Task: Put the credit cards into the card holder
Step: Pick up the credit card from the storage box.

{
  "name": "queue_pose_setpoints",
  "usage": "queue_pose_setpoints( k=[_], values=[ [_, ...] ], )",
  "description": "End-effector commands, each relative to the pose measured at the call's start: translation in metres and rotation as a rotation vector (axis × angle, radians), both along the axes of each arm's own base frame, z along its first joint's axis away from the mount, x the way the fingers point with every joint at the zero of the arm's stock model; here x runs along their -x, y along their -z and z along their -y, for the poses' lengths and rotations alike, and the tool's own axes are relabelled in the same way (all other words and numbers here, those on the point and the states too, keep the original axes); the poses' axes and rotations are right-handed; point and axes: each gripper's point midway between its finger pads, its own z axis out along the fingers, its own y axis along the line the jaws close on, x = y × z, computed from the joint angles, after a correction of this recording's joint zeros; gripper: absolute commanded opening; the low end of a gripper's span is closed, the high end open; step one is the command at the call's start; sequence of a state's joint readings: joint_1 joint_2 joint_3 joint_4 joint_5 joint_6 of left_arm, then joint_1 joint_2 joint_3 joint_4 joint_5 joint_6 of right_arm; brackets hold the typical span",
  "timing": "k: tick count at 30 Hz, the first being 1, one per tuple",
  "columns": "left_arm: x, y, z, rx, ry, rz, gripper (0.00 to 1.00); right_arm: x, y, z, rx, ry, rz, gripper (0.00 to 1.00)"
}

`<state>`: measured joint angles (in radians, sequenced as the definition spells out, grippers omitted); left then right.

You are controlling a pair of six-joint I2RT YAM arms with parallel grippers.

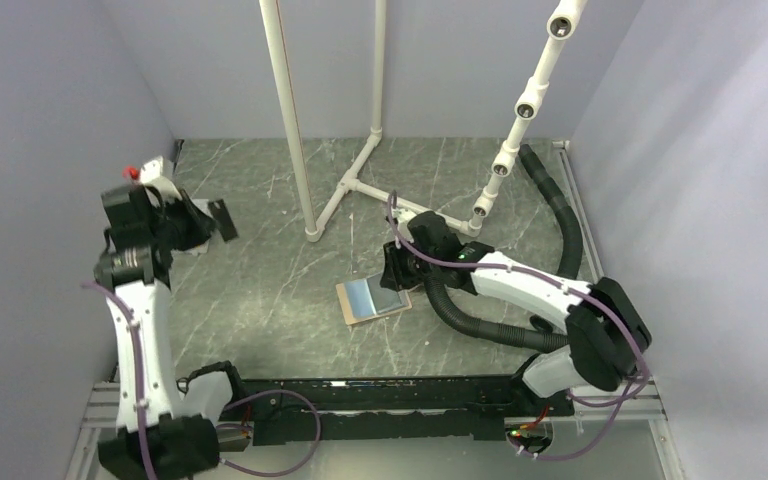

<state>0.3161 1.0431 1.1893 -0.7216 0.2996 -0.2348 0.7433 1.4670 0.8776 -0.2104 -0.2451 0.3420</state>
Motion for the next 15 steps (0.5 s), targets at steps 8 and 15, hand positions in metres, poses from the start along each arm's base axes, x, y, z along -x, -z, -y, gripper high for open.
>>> queue_pose_setpoints(
  k=[8,15],
  values=[
    [0.074,0.004,0.172,0.736,0.665,0.259,0.00,0.026,-0.156,-0.058,-0.638,-0.110,0.050,0.67],
    [0.081,0.004,0.205,0.875,0.751,0.334,0.00,0.018,-0.182,-0.060,-0.807,0.000,-0.015,0.72]
  ],
)
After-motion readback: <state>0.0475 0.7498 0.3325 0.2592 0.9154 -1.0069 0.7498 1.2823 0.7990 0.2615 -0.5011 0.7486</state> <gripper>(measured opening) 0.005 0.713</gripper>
